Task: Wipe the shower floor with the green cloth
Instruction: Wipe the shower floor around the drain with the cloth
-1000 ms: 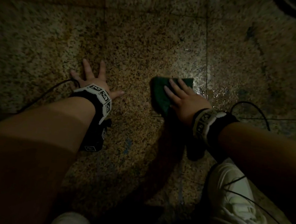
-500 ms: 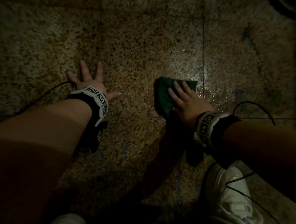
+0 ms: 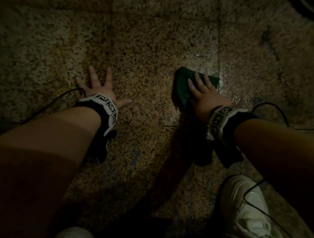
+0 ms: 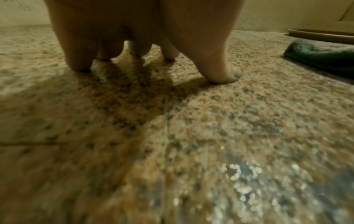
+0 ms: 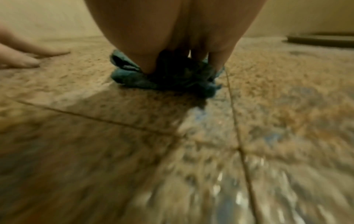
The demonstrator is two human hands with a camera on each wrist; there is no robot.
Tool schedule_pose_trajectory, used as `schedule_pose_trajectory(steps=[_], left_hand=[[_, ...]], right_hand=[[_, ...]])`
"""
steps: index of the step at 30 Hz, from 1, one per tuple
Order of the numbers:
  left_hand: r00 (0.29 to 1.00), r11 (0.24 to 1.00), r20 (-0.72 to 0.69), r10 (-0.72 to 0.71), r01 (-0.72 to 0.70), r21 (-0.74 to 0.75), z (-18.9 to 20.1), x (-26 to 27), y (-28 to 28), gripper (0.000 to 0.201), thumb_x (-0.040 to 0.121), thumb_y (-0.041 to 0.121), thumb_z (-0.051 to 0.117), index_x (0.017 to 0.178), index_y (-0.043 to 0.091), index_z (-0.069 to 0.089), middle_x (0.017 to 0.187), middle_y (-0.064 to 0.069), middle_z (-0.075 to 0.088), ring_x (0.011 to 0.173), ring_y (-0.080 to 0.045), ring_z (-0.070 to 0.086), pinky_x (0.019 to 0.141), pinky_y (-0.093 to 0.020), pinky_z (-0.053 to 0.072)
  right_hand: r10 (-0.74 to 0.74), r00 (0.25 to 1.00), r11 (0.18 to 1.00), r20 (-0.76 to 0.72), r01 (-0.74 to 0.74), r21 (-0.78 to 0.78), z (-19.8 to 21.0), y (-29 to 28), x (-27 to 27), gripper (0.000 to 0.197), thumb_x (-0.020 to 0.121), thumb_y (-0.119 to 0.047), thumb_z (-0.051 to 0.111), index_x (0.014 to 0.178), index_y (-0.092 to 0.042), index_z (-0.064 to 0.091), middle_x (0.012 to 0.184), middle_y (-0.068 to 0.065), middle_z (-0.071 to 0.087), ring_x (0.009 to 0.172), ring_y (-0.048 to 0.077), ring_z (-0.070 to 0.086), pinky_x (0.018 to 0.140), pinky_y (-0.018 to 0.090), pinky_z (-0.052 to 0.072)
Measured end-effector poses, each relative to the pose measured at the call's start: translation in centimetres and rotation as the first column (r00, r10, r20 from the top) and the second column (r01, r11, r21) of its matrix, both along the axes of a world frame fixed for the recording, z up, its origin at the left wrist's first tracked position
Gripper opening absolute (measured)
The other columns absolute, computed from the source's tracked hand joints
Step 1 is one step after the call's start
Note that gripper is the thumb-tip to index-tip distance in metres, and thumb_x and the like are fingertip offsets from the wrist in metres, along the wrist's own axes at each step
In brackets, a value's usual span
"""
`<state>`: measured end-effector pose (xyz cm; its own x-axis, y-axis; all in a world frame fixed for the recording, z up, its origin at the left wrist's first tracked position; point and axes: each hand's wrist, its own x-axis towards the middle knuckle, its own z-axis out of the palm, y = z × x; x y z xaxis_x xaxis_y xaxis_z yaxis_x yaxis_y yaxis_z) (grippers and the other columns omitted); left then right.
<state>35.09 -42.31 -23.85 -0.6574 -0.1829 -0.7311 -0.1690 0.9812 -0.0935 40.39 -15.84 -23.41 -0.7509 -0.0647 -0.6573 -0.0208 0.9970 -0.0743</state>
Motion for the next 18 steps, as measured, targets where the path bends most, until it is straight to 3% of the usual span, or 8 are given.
schedule_pose_trajectory(steps=[5, 9, 13, 18], left_hand=[[1.0, 1.0, 0.009, 0.004, -0.004, -0.008, 0.1, 0.0, 0.1, 0.11, 0.071, 0.079, 0.048, 0.143, 0.038, -0.025, 0.151, -0.004, -0.033, 0.14, -0.044, -0.016, 0.11, -0.061, 0.008], [1.0, 0.999, -0.006, -0.027, 0.027, -0.035, 0.4, 0.5, 0.6, 0.106, 0.076, 0.075, 0.046, 0.146, 0.034, -0.022, 0.153, -0.006, -0.03, 0.141, -0.041, -0.015, 0.111, -0.06, 0.01], [0.95, 0.952, -0.076, -0.303, 0.306, 0.027, 0.5, 1.4, 0.7, 0.081, 0.091, 0.063, 0.032, 0.148, 0.032, -0.016, 0.154, -0.006, -0.026, 0.143, -0.033, -0.016, 0.116, -0.05, 0.003], [0.869, 0.869, -0.086, -0.488, 0.492, 0.047, 1.2, 1.6, 2.9, 0.084, 0.088, 0.069, 0.031, 0.148, 0.035, -0.016, 0.155, -0.006, -0.022, 0.143, -0.033, -0.015, 0.116, -0.047, -0.001]], right_hand=[[0.071, 0.997, 0.997, 0.012, -0.071, 0.039, 0.2, 0.3, 0.5, 0.059, 0.103, -0.035, 0.025, 0.151, -0.024, -0.007, 0.158, -0.002, -0.018, 0.145, 0.023, -0.016, 0.116, 0.036, 0.012], [0.19, 0.976, 0.974, 0.103, -0.2, 0.107, 1.0, 1.6, 3.6, 0.061, 0.103, -0.035, 0.025, 0.151, -0.021, -0.01, 0.157, 0.003, -0.019, 0.145, 0.027, -0.015, 0.117, 0.039, 0.013], [0.271, 0.944, 0.943, 0.19, -0.3, 0.147, 1.3, 3.1, 6.2, 0.061, 0.103, -0.033, 0.022, 0.149, -0.022, -0.017, 0.155, 0.002, -0.025, 0.144, 0.027, -0.02, 0.117, 0.039, 0.01], [0.27, 0.948, 0.95, 0.17, -0.291, 0.111, 1.4, 3.7, 5.8, 0.06, 0.103, -0.032, 0.022, 0.149, -0.025, -0.017, 0.156, -0.002, -0.024, 0.144, 0.024, -0.018, 0.116, 0.036, 0.014]])
